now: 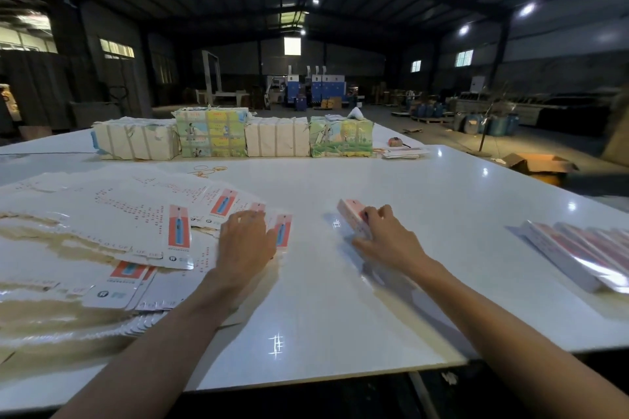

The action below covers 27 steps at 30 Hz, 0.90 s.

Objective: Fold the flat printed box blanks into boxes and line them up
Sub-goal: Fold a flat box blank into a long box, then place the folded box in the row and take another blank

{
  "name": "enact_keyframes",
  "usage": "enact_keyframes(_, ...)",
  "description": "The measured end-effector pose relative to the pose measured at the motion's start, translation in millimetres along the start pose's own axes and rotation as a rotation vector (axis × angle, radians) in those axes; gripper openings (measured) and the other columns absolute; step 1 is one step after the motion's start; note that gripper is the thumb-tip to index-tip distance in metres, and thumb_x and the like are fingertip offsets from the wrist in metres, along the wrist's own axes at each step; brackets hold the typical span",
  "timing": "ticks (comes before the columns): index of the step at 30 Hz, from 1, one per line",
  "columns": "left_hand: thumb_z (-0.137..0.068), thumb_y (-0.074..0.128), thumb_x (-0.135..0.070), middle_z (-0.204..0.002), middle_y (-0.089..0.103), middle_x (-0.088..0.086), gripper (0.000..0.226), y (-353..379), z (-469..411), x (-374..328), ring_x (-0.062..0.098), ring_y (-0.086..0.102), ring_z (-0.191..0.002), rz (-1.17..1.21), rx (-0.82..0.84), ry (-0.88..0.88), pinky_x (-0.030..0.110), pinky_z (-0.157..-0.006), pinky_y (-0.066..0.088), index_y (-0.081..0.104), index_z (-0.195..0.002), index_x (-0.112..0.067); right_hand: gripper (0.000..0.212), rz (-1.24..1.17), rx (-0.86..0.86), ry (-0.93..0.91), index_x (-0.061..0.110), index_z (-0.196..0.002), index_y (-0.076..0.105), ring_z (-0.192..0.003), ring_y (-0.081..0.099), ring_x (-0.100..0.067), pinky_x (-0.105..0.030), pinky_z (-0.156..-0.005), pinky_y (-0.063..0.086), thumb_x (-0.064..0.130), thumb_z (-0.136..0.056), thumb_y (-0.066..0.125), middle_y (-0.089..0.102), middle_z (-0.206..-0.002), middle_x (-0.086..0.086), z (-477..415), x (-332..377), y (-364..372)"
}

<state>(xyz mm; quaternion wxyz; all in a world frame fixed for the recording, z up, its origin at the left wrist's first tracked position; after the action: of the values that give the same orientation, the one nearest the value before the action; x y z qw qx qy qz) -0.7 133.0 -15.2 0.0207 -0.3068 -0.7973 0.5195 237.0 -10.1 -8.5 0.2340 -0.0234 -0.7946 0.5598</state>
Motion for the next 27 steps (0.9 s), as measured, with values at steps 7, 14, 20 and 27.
enact_keyframes(7, -0.108, 0.04, -0.055, -0.12, 0.067, 0.006, 0.036, 21, 0, 15, 0.026, 0.064, -0.111, -0.092, 0.189, -0.046, 0.05, -0.11, 0.047, 0.055, -0.115, -0.022, 0.044, 0.421, -0.111, 0.268, 0.011, -0.146, 0.045, -0.124, 0.054, -0.032, -0.044, -0.096, 0.055, 0.036, -0.11, 0.05, 0.046, -0.139, -0.012, 30, -139, -66)
enact_keyframes(14, -0.104, 0.049, -0.058, -0.138, 0.059, 0.01, 0.056, 21, -3, 19, 0.028, 0.057, -0.123, -0.134, 0.158, -0.084, 0.046, -0.105, 0.047, 0.047, -0.141, -0.016, 0.038, 0.931, -0.102, 0.477, 0.015, -0.141, 0.054, -0.136, 0.051, -0.028, -0.044, -0.115, 0.041, 0.028, -0.108, 0.039, 0.058, -0.143, -0.009, 74, -203, -100)
enact_keyframes(20, -0.104, 0.054, -0.054, -0.134, 0.063, 0.005, 0.049, 18, -1, 17, 0.025, 0.06, -0.12, -0.061, 0.165, -0.074, 0.046, -0.105, 0.048, 0.048, -0.138, -0.019, 0.044, 0.896, -0.109, 0.457, 0.017, -0.145, 0.052, -0.145, 0.042, -0.03, -0.05, -0.119, 0.036, 0.037, -0.107, 0.042, 0.049, -0.152, -0.011, 56, -175, -100)
enact_keyframes(27, -0.105, 0.048, -0.059, -0.132, 0.062, 0.009, 0.046, 16, 2, 30, 0.028, 0.052, -0.121, -0.123, 0.159, -0.161, 0.045, -0.11, 0.041, 0.054, -0.127, -0.019, 0.033, 0.569, -0.211, 0.05, 0.014, -0.126, 0.061, -0.13, 0.051, -0.032, -0.043, -0.103, 0.039, 0.035, -0.105, 0.049, 0.06, -0.133, -0.008, -11, -26, -41)
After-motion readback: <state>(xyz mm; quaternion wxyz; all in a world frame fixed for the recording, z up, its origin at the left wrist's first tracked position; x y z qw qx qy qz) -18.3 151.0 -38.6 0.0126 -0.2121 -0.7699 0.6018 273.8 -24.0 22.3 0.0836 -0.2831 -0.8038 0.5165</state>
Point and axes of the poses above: each hand's wrist, its own z-axis away from the middle knuckle, its own y-axis out of the palm, x = y × z, the point moved 10 cm from there along -z, towards the middle knuckle
